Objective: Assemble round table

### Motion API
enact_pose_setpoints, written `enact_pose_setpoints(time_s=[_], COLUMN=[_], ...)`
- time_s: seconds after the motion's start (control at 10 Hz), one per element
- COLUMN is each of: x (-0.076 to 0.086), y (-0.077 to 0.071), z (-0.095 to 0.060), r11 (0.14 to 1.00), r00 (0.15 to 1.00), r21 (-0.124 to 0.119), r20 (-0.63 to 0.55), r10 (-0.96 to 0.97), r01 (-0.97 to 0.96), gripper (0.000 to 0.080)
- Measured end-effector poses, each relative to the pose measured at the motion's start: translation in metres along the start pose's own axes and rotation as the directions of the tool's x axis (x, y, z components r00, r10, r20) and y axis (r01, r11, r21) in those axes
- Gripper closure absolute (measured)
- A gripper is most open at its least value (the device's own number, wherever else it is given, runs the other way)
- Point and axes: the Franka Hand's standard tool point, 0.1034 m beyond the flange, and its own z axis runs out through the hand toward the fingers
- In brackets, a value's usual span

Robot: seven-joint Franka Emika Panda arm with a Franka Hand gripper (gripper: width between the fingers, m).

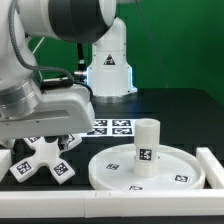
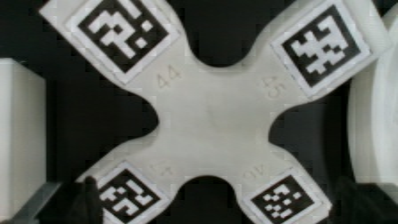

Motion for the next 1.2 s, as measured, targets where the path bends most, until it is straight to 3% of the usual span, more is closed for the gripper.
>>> enact_pose_setpoints(time_s=[0.1,0.2,0.3,0.4,1.2], x=[-0.001,-0.007,-0.007,-0.003,-0.004], y=[0.000,0.000,0.001,0.001,0.000], z=[0.001,0.005,0.008,0.011,0.016], r11=[1.000,0.997,0.992,0.990,0.992], r00=[1.000,0.995,0.988,0.985,0.987], r21=[-0.001,-0.018,-0.056,-0.065,-0.063], r20=[0.007,0.061,0.097,0.109,0.112], r10=[0.013,0.083,0.119,0.135,0.117], r01=[-0.013,-0.082,-0.114,-0.129,-0.110], gripper=[0.0151,0.0151,0.0151,0.0151,0.0151])
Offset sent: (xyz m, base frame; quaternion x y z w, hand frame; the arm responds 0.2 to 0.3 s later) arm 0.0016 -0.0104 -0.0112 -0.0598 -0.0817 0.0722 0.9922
